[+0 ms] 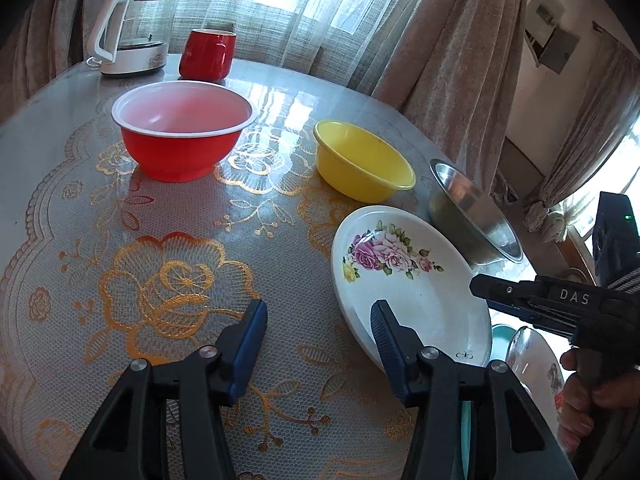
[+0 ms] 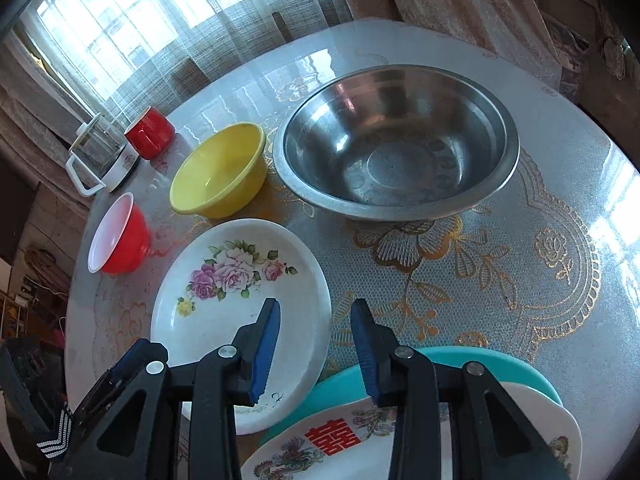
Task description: Organize plates and bowls
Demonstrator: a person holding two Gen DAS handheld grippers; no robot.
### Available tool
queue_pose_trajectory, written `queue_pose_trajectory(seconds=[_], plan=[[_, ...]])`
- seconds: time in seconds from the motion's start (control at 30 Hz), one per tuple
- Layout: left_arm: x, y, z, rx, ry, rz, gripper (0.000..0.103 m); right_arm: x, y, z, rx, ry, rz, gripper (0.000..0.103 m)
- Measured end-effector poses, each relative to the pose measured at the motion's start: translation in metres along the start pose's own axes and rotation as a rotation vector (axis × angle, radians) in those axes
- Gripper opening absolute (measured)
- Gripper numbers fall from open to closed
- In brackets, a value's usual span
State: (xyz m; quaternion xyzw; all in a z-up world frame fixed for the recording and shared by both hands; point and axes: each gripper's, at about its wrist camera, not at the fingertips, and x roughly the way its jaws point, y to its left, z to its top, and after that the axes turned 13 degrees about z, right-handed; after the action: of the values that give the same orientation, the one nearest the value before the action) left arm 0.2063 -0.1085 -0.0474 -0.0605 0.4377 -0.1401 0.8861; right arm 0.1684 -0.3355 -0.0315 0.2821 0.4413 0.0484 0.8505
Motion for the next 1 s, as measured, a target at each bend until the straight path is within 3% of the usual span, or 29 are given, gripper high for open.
queue_pose_trajectory(seconds=[0.13,0.33,0.5,0.63,0.8,0.93,1.0], plan=[[0.002,0.003,0.001,-0.011,0.018,-0.032,0.045,0.010,0.001,0.003,-0.011,0.017,-0.013,0.025],[0.002,0.010,0.005,-0.011,0.028,-0.011,0.039,0.019,0.012,0.002,-0.034,0.047,-0.003,0.024],[0.003,0.015,0.009,0.002,0.056,-0.046,0.038,0.027,0.016,0.004,-0.036,0.058,0.024,0.024],[0.001,0.012,0.007,0.022,0.046,-0.036,0.035,0.036,0.017,0.003,-0.055,0.072,0.000,0.025],[0.003,0.008,0.005,0.042,0.066,-0.072,0.023,0.040,0.019,0.004,-0.069,0.064,-0.018,0.022],[-0.001,0.000,0.002,0.107,0.012,0.023,0.024,0.039,0.021,0.003,-0.109,0.056,-0.010,0.016],[-0.001,0.003,0.003,0.099,0.011,0.037,0.023,0.036,0.019,0.000,-0.088,0.054,0.024,0.015]])
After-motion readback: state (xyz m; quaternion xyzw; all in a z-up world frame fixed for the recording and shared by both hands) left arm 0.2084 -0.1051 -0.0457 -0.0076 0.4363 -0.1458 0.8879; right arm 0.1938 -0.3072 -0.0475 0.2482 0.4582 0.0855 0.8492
